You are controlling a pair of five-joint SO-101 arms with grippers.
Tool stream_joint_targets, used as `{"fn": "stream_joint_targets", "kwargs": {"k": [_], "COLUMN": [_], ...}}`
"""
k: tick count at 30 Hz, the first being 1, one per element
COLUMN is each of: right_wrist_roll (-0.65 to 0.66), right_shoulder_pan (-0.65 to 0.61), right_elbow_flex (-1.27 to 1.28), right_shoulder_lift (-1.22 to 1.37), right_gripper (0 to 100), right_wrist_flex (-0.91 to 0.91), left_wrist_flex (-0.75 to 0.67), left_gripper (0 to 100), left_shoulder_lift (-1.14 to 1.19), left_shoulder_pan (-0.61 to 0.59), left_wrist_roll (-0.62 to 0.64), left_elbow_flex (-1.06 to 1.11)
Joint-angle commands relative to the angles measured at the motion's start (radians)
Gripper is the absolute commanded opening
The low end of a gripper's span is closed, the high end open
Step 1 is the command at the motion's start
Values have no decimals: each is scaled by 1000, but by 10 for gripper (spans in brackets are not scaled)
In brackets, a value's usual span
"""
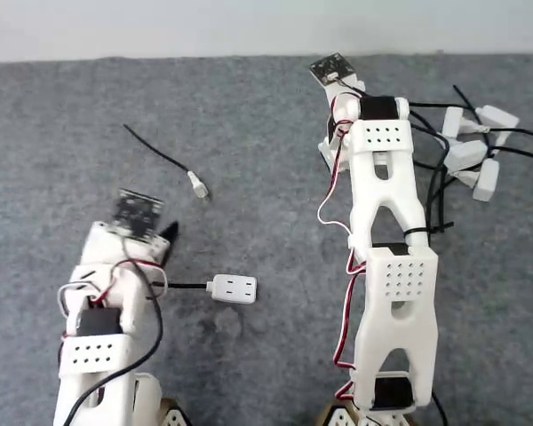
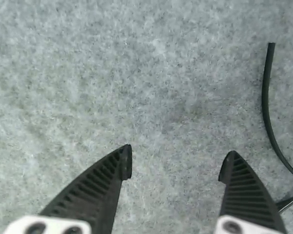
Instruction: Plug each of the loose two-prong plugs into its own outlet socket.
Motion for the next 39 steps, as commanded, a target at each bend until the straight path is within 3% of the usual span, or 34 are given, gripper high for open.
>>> {"fn": "stream_joint_targets", "kwargs": {"k": [1,5,12,17,25,32,36,39], "right_wrist_roll": [-9,-9,-60,-48,-37,-41,-41,-40], "right_shoulder_pan": [-2,1,16,-58,-156,-449,-677,-776], "right_elbow_flex": [-8,-11,-157,-324,-345,-345,-327,-265], "right_shoulder_lift": [-16,-24,-128,-232,-535,-710,-625,-495], "right_gripper": [274,274,274,274,274,274,274,274], "right_wrist_flex": [-16,-16,122,309,315,315,309,255], "left_wrist_flex": [-69,-180,-186,-184,-183,-184,-183,-184], "left_gripper": [271,266,242,243,243,243,243,243], "left_shoulder_lift": [-9,-9,-9,-9,-9,-9,-9,-11], "left_shoulder_pan": [-71,-110,-133,-196,-275,-304,-351,-367], "left_wrist_roll": [97,110,137,175,275,310,351,370], "left_elbow_flex": [-4,53,56,38,19,12,5,4]}}
